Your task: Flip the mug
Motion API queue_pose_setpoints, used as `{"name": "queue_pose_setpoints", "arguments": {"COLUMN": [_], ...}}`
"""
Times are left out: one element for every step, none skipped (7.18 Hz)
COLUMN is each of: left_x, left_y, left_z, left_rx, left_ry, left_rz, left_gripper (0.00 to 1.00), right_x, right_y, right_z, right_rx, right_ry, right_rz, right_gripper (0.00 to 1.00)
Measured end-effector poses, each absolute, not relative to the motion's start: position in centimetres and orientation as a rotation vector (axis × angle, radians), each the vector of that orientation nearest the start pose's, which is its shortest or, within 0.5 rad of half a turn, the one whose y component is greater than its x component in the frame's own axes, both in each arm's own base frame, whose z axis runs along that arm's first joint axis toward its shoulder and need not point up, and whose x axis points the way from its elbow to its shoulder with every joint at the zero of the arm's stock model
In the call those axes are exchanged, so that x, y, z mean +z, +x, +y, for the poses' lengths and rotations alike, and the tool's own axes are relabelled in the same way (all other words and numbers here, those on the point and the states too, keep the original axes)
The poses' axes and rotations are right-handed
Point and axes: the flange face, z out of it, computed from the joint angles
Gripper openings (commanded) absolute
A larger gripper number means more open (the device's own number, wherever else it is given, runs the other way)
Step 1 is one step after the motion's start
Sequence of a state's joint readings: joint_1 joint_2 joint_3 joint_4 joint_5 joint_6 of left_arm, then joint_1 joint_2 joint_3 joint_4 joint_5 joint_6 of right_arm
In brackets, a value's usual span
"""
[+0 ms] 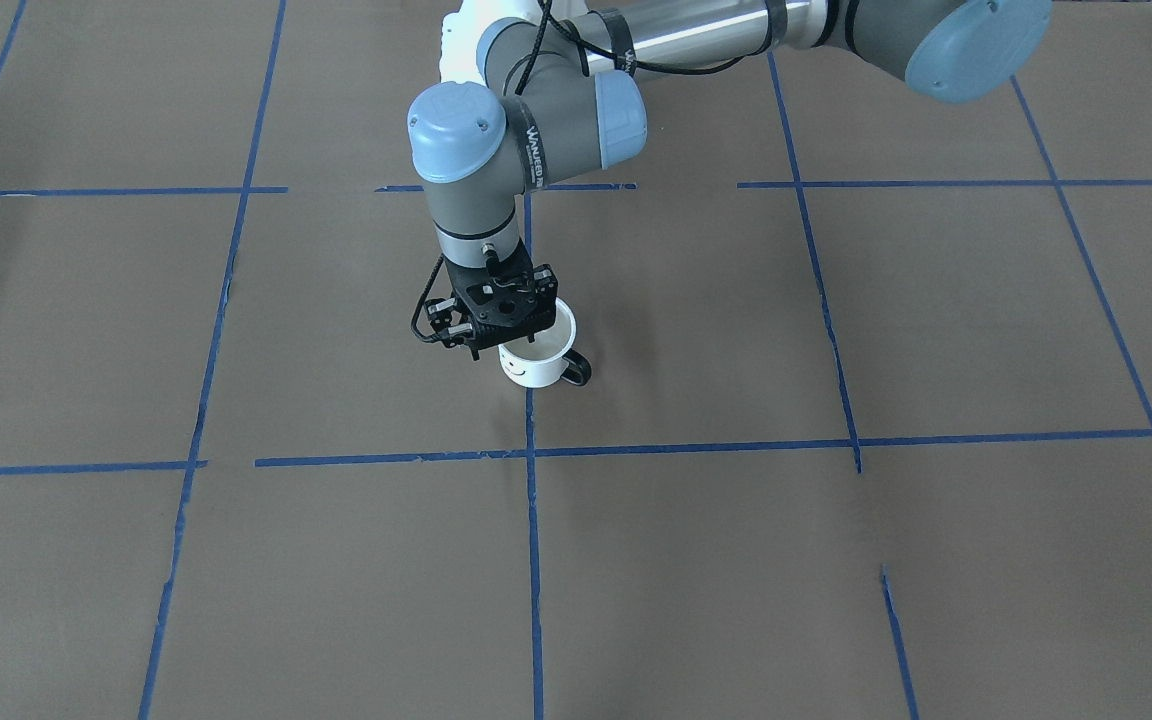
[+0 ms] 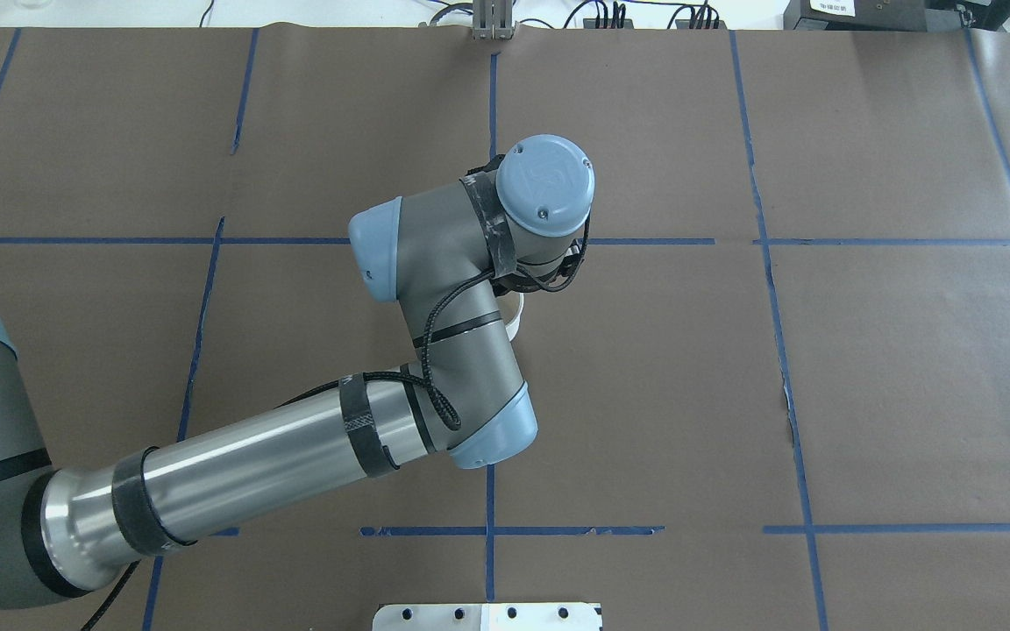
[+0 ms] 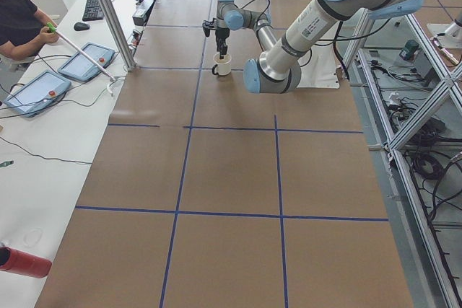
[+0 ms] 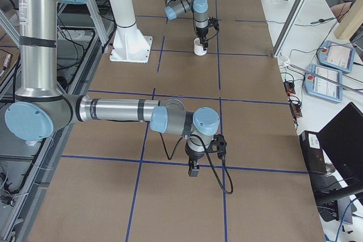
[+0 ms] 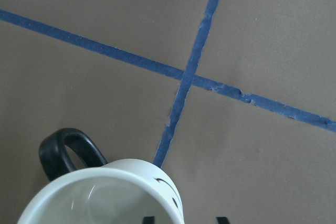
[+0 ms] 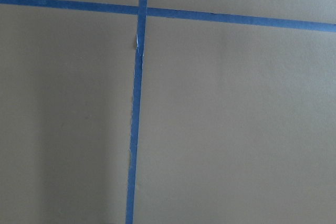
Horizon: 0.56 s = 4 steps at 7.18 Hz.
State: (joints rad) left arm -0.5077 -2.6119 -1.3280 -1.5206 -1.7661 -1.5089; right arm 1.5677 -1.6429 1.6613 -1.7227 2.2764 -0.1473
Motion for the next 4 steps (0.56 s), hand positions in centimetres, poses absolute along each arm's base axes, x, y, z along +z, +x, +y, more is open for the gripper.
{"name": "queue_pose_setpoints", "arguments": {"left_x": [9.2, 8.5, 8.8, 10.2], "left_y": [59.7, 56.0, 51.4, 46.5], "left_z": [-47.6, -47.7, -47.6, -47.4], "left_rx": [-0.338, -0.315, -0.294, -0.274], "left_ry": [0.047, 0.074, 0.109, 0.153], "left_rz": [0.772, 0.767, 0.772, 0.784], "left_gripper": [1.0, 1.0, 1.0, 1.0], "right_x": [66.8, 66.8, 66.8, 66.8], "right_y": [6.7, 6.7, 6.7, 6.7], "right_z": [-45.0, -45.0, -45.0, -45.0], "right_rx": [-0.097, -0.097, -0.097, -0.097], "right_ry": [-0.077, -0.077, -0.077, -0.077], "right_rz": [-0.712, -0.712, -0.712, -0.712], "right_gripper": [1.0, 1.0, 1.0, 1.0]}}
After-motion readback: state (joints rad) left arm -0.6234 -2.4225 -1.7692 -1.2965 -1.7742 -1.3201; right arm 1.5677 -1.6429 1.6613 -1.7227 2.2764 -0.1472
